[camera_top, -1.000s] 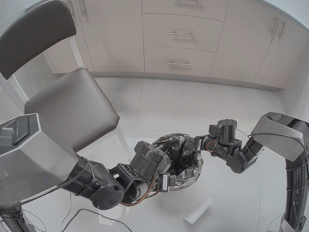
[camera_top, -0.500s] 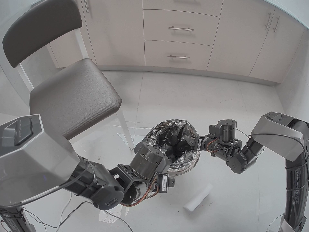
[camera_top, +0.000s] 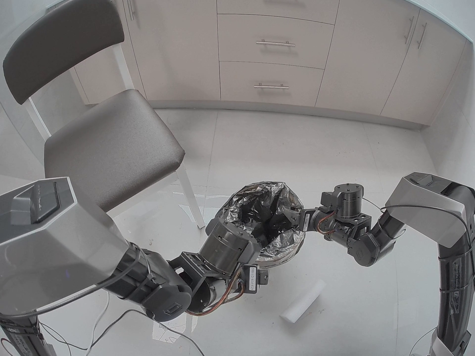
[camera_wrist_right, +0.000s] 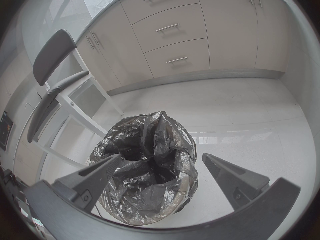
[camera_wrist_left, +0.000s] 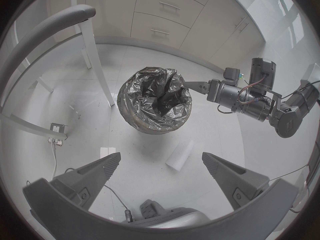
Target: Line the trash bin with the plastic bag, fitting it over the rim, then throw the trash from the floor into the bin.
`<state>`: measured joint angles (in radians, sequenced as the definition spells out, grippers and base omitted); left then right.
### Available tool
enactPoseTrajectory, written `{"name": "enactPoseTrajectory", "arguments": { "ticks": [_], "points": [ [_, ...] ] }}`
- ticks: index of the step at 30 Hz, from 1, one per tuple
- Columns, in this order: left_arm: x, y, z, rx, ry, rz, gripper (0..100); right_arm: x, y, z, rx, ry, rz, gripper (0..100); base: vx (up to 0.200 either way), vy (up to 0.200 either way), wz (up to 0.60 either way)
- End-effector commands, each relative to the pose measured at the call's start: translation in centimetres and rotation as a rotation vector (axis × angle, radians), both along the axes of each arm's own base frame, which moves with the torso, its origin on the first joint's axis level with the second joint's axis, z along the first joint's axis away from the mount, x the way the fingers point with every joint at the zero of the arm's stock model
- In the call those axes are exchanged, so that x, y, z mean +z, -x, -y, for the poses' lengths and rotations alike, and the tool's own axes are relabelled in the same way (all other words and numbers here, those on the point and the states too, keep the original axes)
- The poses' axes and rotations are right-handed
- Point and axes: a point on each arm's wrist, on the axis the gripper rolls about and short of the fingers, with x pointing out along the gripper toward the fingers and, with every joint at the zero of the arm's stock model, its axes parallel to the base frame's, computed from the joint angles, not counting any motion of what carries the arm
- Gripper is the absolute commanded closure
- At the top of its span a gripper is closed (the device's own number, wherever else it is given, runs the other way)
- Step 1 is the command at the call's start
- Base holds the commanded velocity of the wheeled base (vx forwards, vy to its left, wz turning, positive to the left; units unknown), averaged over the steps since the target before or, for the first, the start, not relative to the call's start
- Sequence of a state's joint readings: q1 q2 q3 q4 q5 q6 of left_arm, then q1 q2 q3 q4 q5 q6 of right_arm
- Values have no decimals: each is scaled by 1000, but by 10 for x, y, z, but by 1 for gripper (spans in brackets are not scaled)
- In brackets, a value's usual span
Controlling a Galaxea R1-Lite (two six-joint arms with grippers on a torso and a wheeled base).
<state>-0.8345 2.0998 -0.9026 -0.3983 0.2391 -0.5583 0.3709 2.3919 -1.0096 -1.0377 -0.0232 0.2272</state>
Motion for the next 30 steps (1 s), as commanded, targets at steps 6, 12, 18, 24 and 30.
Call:
{"name": "enactPoseTrajectory", "arguments": {
  "ticks": [6, 12, 18, 24, 30],
  "points": [
    [-3, 0, -1, 2, -8, -7, 0, 0, 0, 0, 1, 0, 0, 0, 0, 200, 0],
    [-3, 0, -1, 2, -8, -7, 0, 0, 0, -1, 2, 0, 0, 0, 0, 200, 0],
    [-4, 0, -1, 2, -8, -7, 0, -1, 0, -1, 2, 1, -2, 0, 0, 200, 0],
    [-5, 0, -1, 2, -13, -9, 0, -2, 1, -1, 3, 7, -11, 0, 0, 33, 0],
    [-3, -2, -1, 19, -9, 8, 0, -2, -19, 9, -142, 66, -68, 0, 0, 0, 0]
  ]
}}
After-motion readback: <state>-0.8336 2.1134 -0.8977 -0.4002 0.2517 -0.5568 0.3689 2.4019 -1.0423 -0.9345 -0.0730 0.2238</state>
